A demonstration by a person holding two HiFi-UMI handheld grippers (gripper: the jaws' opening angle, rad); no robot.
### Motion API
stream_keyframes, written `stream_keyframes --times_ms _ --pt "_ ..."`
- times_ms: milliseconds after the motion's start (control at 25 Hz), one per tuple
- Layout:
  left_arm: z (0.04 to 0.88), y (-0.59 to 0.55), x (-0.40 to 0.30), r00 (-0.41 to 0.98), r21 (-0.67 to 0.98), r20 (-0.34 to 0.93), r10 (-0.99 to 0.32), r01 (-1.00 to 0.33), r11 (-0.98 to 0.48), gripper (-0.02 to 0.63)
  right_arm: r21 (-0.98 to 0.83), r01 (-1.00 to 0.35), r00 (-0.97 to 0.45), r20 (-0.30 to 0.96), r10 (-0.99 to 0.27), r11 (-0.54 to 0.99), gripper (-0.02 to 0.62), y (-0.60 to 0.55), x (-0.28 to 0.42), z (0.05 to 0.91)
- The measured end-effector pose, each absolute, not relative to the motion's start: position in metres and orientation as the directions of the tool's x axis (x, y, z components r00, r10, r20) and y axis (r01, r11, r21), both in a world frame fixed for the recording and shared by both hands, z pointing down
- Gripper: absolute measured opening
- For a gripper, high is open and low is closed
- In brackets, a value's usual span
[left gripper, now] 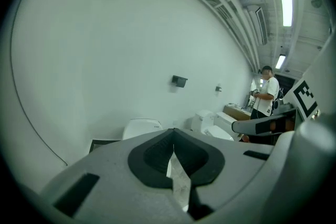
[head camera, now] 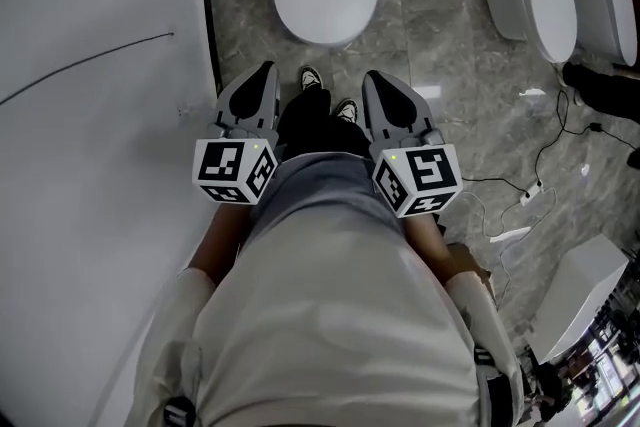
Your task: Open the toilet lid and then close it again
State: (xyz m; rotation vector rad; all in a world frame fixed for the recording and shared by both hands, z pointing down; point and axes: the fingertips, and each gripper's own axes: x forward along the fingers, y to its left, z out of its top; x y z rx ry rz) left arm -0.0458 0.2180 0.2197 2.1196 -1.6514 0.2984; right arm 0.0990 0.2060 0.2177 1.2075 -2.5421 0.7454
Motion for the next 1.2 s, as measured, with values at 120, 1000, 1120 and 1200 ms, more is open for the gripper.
stream_keyframes --times_ms 120,1000,1120,1200 --pt "0.216 0.191 -0.056 0.284 0.22 0.403 -0.87 -0.953 -0.209 0.008 -0.346 -0.774 -0.633 0.414 -0.654 0.531 0.011 0.186 0.084 0.214" --pt "0.322 0.108 -0.126 0.369 0.422 0.503 -0.781 -0.894 -0.151 0.008 -0.306 -0.793 -0.602 0.526 -0.601 0.526 0.011 0.112 -0.004 0.254" --pt "0.356 0.111 -0.127 0.377 0.454 0.545 -0.749 -0.884 -0.115 0.008 -0.313 -0.79 -0.603 0.549 -0.579 0.527 0.011 0.111 -0.004 0.268" --pt "0.376 0.113 -0.127 0.382 0.463 0.567 -0.73 -0.88 -0.101 0.008 -0.308 -0.789 -0.602 0.563 -0.566 0.532 0.011 0.109 -0.004 0.276"
